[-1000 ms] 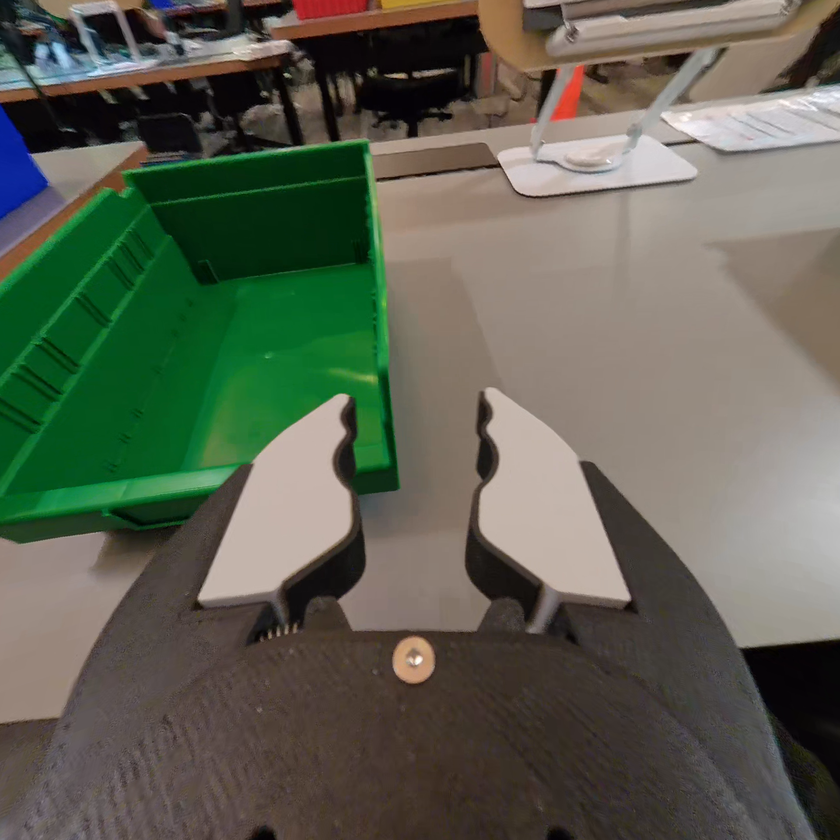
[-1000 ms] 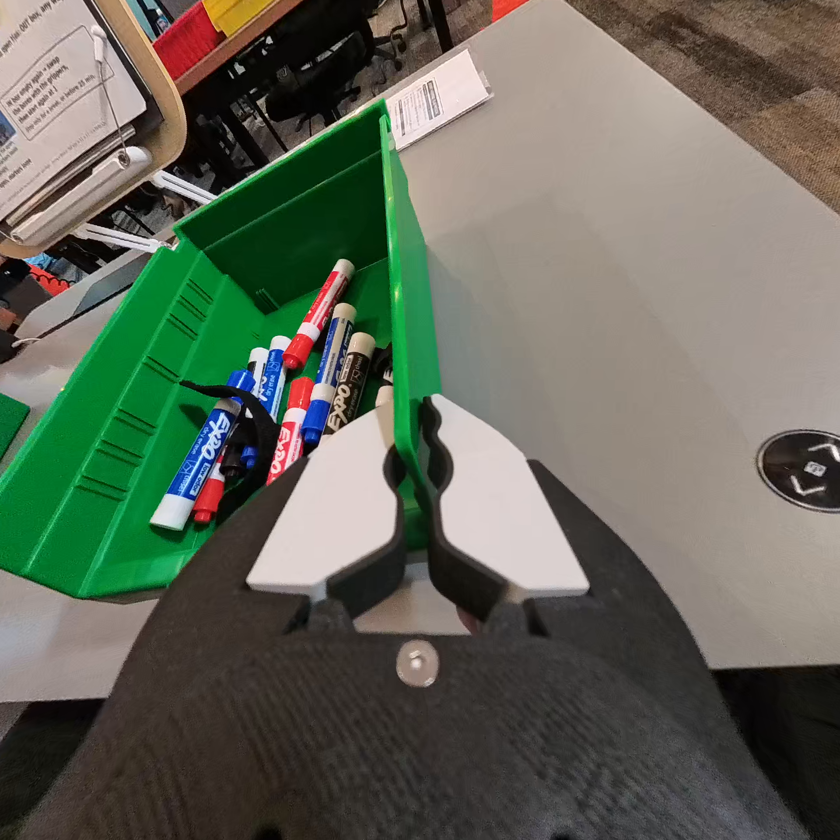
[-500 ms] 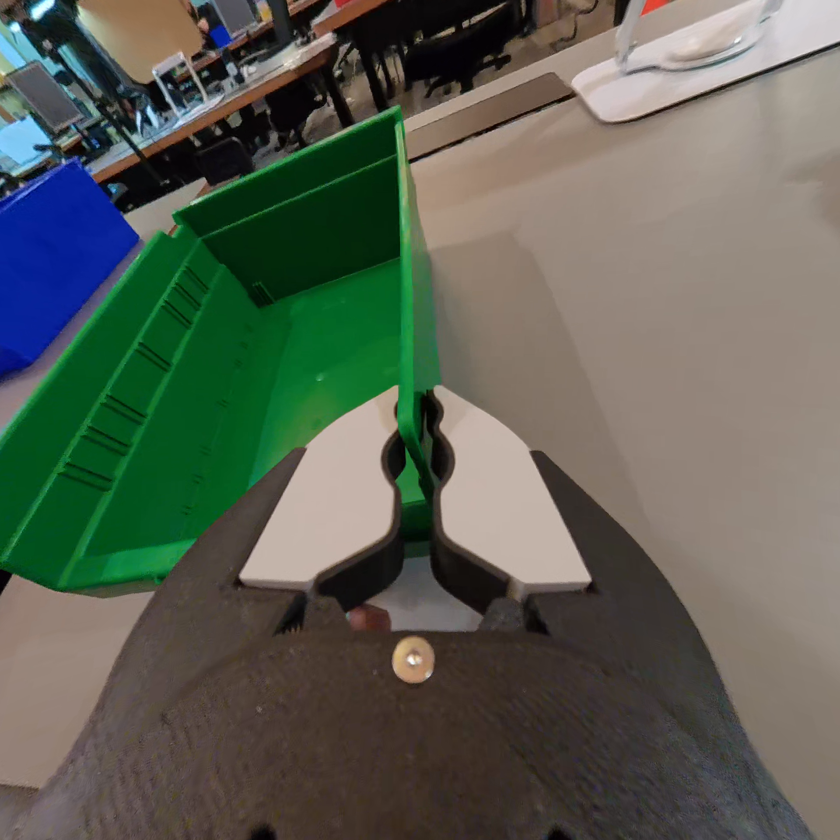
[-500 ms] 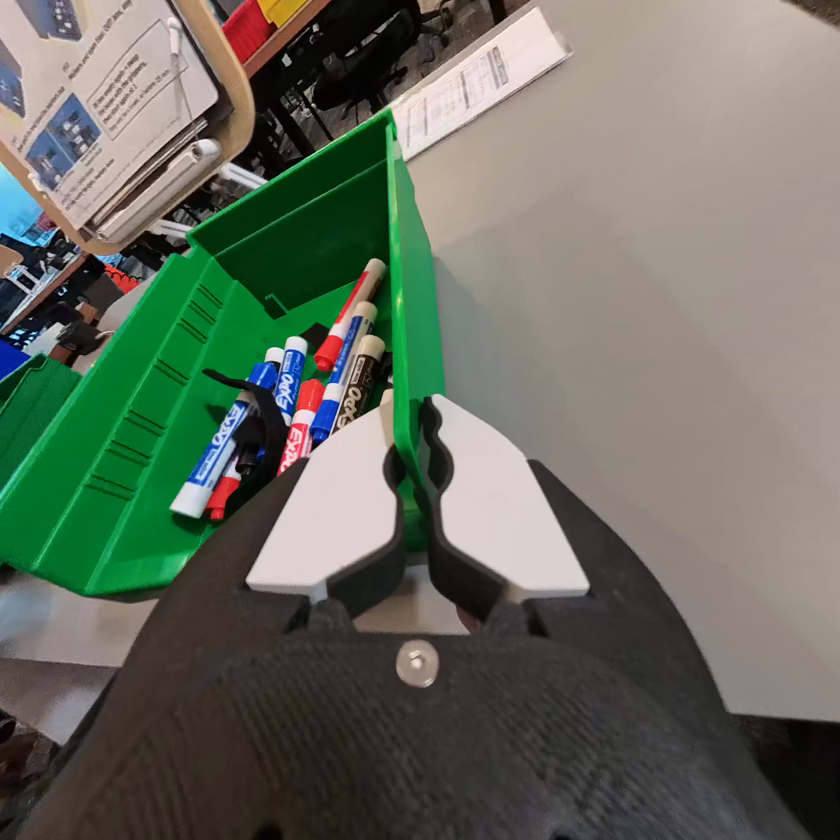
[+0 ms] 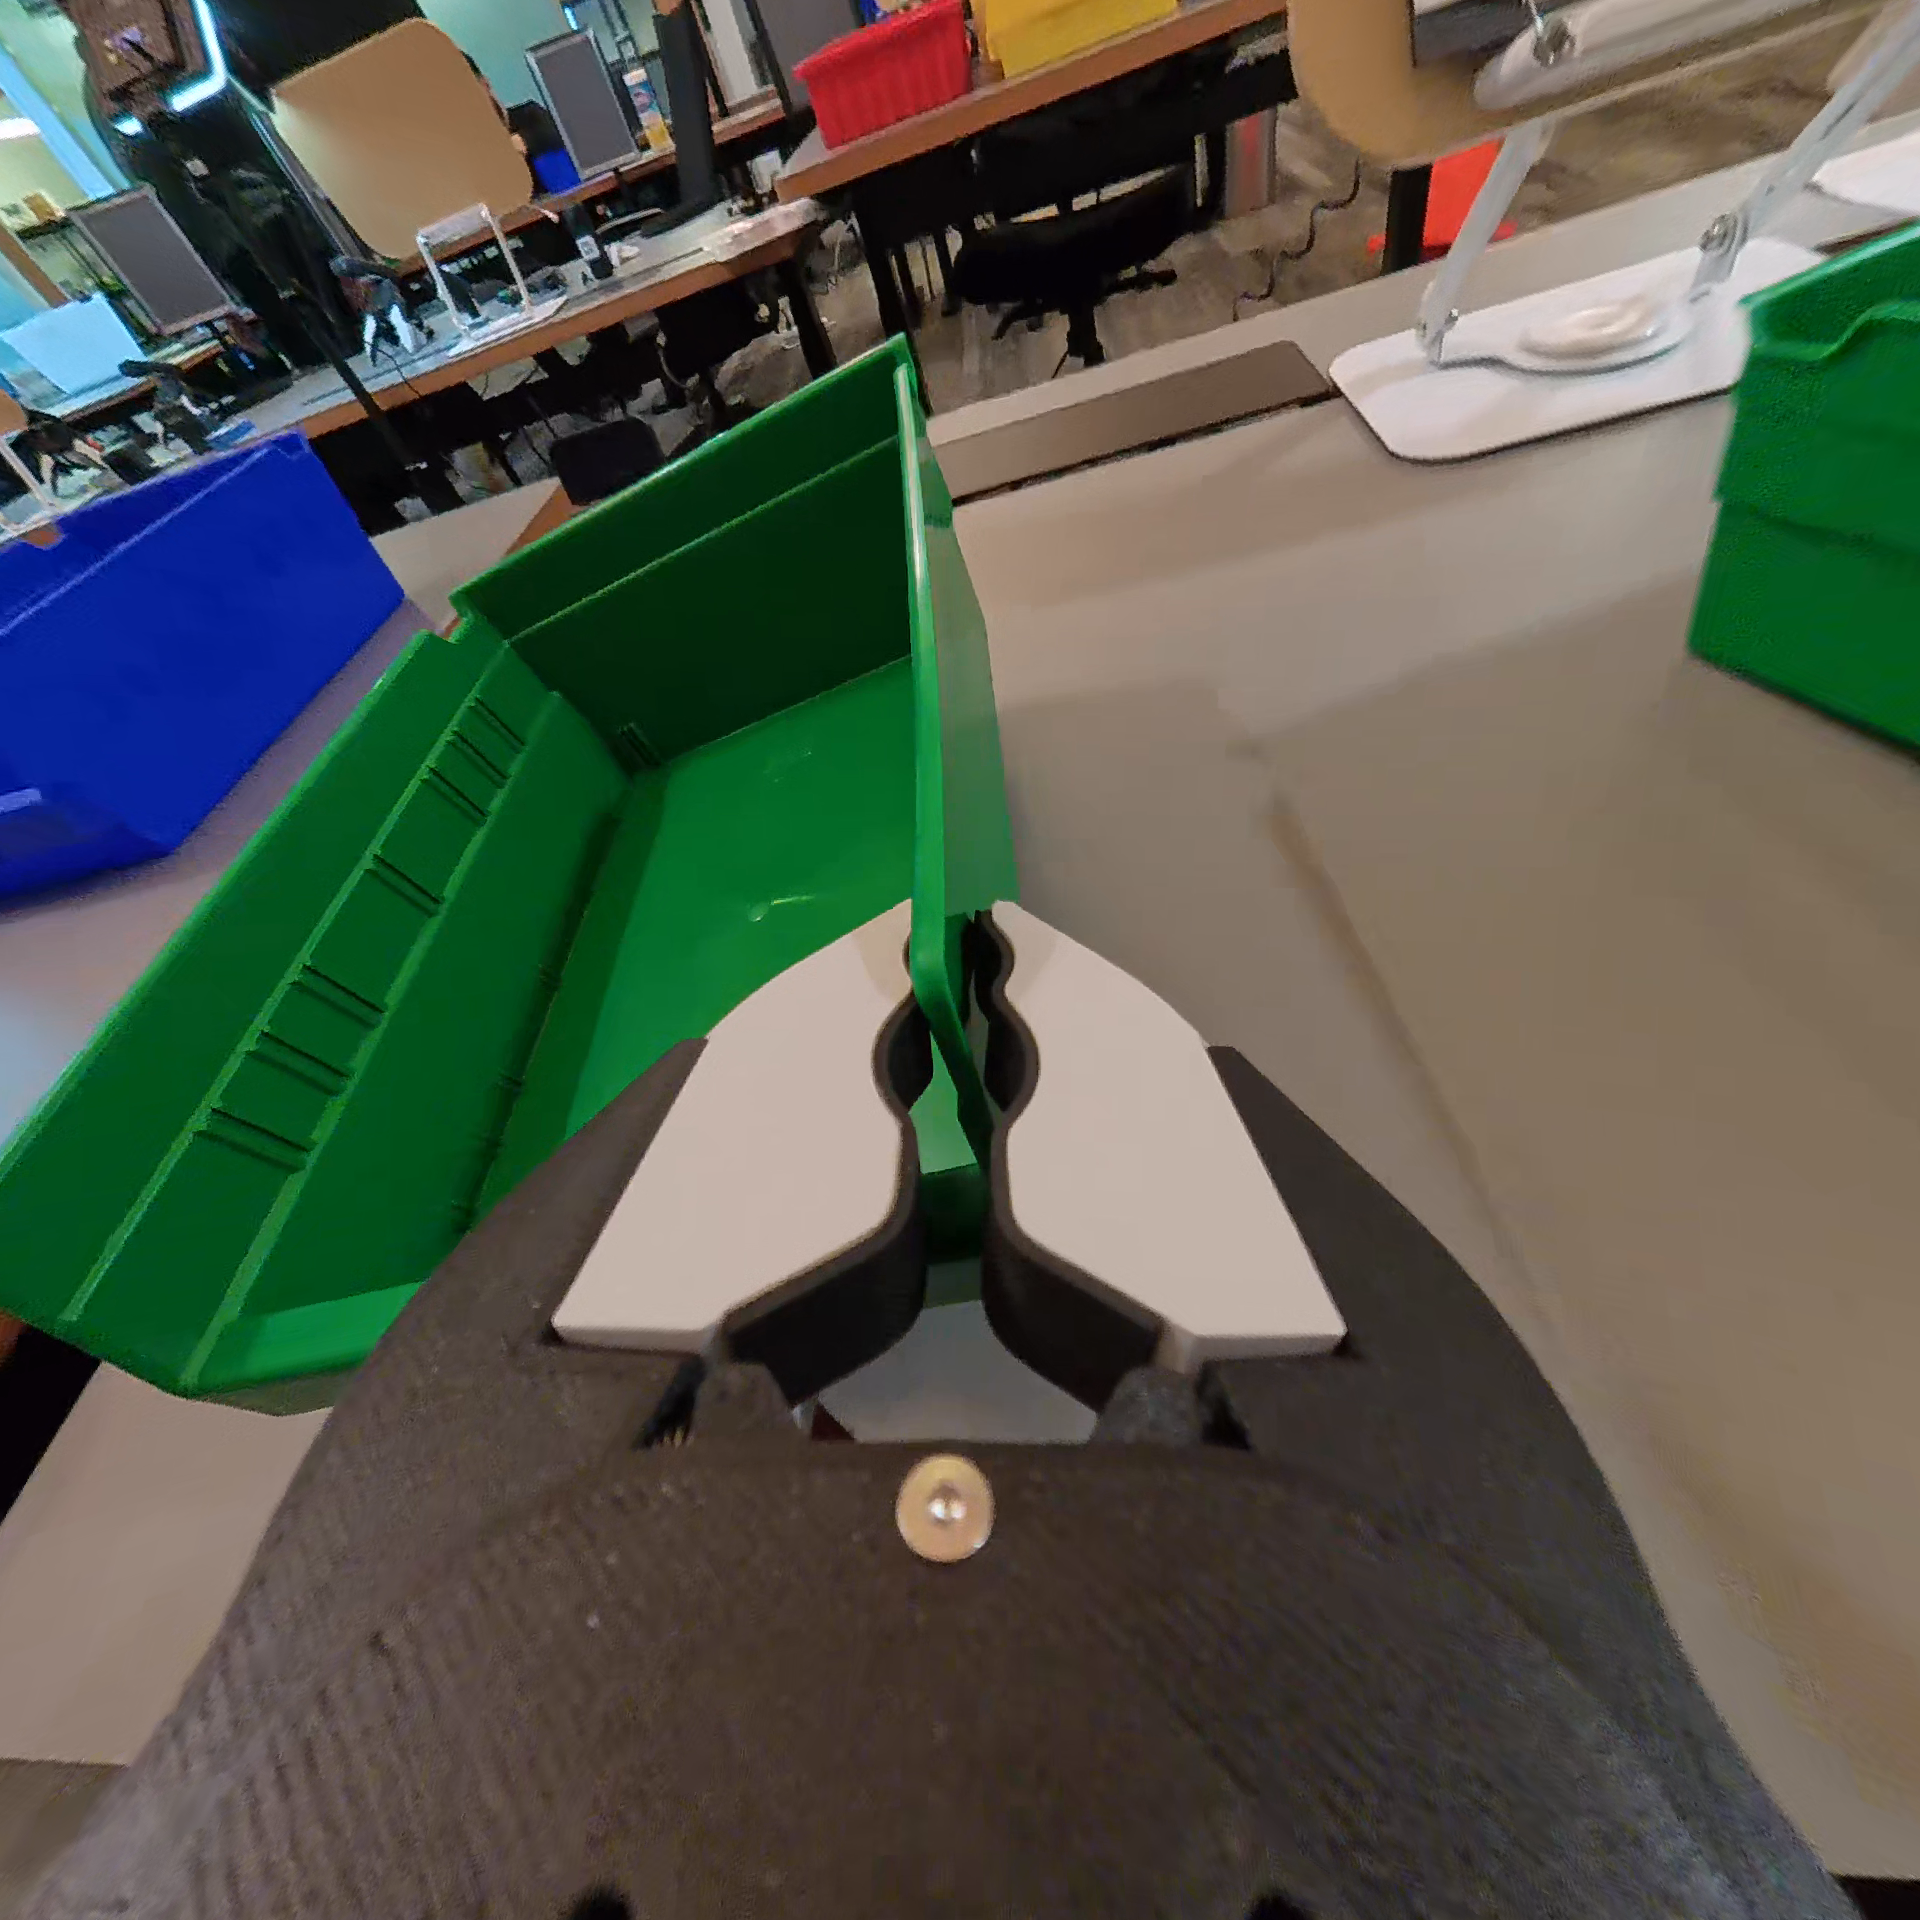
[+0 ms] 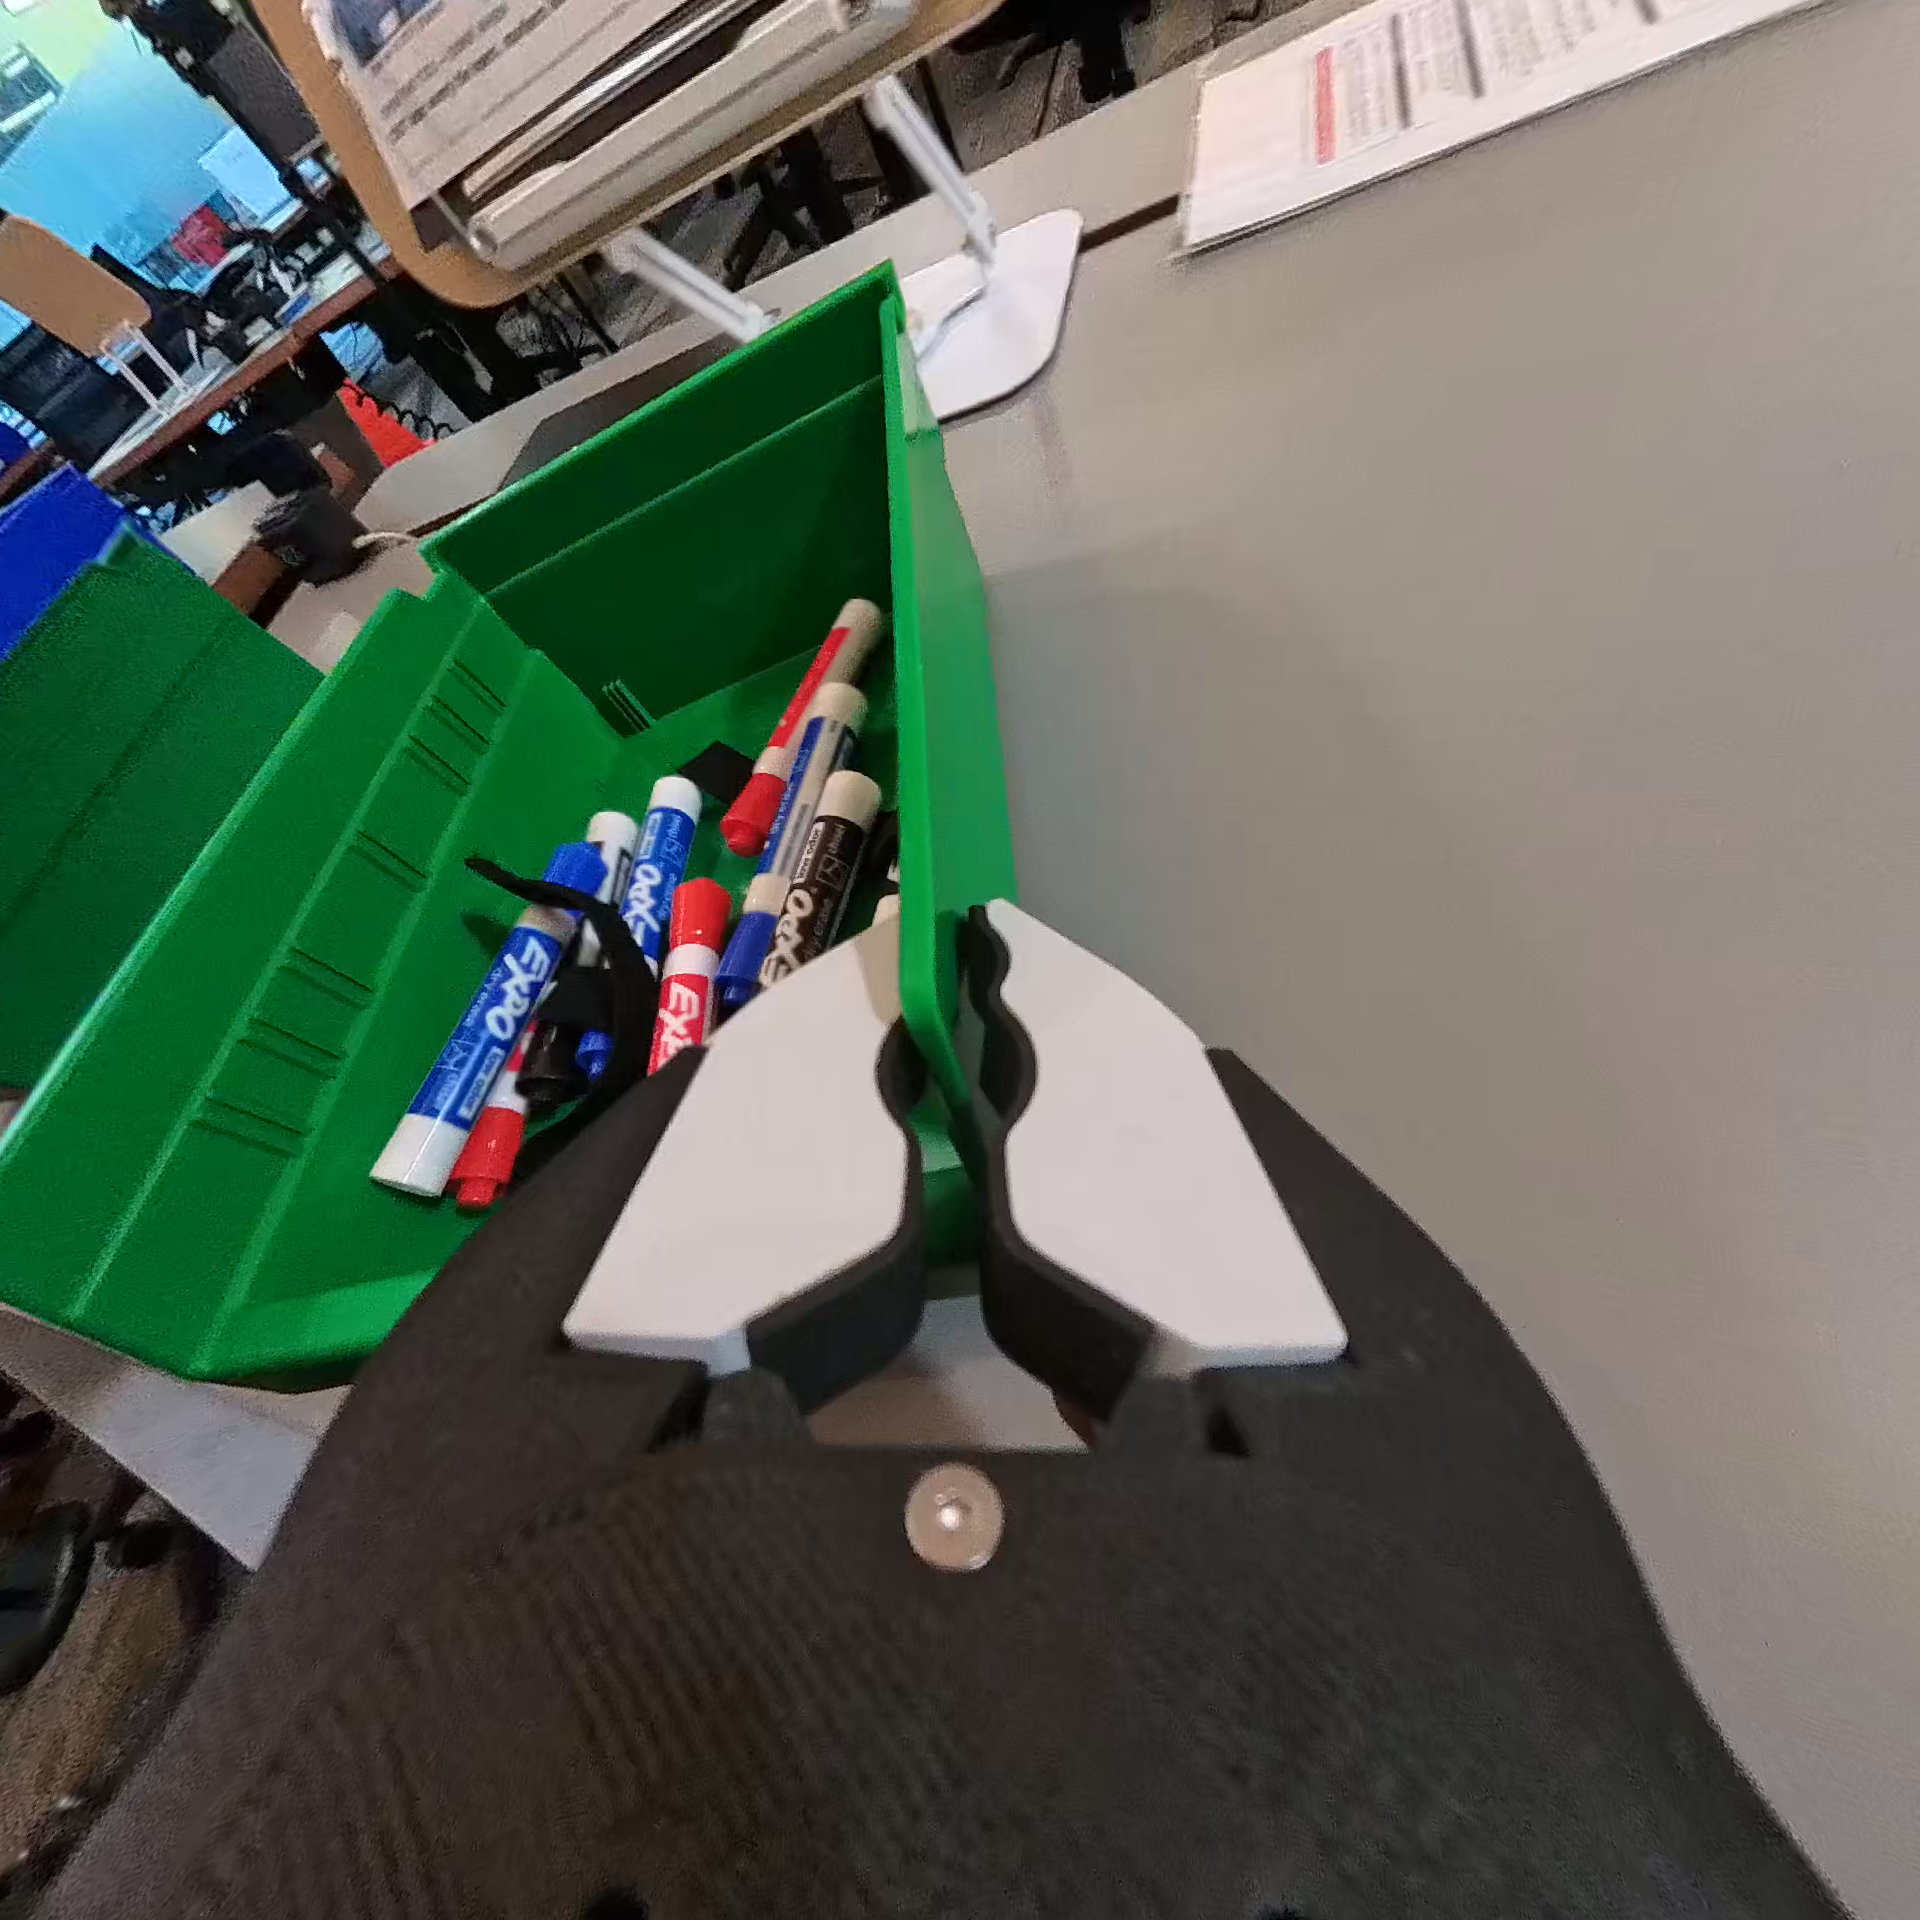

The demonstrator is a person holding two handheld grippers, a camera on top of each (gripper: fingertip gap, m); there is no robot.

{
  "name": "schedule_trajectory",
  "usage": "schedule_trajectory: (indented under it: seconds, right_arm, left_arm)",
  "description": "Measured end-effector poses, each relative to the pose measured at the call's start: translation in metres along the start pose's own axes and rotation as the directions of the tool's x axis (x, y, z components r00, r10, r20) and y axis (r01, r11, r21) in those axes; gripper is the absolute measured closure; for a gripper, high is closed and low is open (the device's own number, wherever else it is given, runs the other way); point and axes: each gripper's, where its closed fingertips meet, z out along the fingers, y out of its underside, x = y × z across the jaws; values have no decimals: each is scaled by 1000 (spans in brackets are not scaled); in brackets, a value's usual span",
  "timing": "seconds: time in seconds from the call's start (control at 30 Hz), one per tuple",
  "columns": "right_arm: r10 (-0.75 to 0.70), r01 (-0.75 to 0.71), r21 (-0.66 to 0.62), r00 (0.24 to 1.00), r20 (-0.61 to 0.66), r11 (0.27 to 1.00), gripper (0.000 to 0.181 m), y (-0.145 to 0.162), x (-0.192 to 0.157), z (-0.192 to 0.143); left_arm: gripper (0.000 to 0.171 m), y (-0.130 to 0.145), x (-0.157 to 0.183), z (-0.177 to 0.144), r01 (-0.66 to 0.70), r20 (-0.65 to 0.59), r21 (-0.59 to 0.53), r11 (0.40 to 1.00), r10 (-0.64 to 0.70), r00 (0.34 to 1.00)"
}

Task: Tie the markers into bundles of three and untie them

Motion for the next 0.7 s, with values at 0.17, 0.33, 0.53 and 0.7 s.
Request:
schedule_trajectory:
  seconds: [0.17,0.33,0.53,0.7]
  right_arm:
    - [-21,21,9,1000,-7,1000,176,11,-48,33]
    - [0,0,4,1000,-2,1000,172,29,-119,74]
    - [-17,18,-22,1000,21,1000,171,47,-198,128]
    - [-26,37,-83,991,129,996,162,68,-277,159]
  left_arm:
    - [168,-23,-12,-19,12,-15,49,999,-11,1000]
    - [168,-41,-34,-34,27,-38,34,999,-26,999]
    - [167,-68,-77,-65,82,-3,55,995,-82,997]
    - [167,-85,-103,-87,62,59,84,995,-67,996]
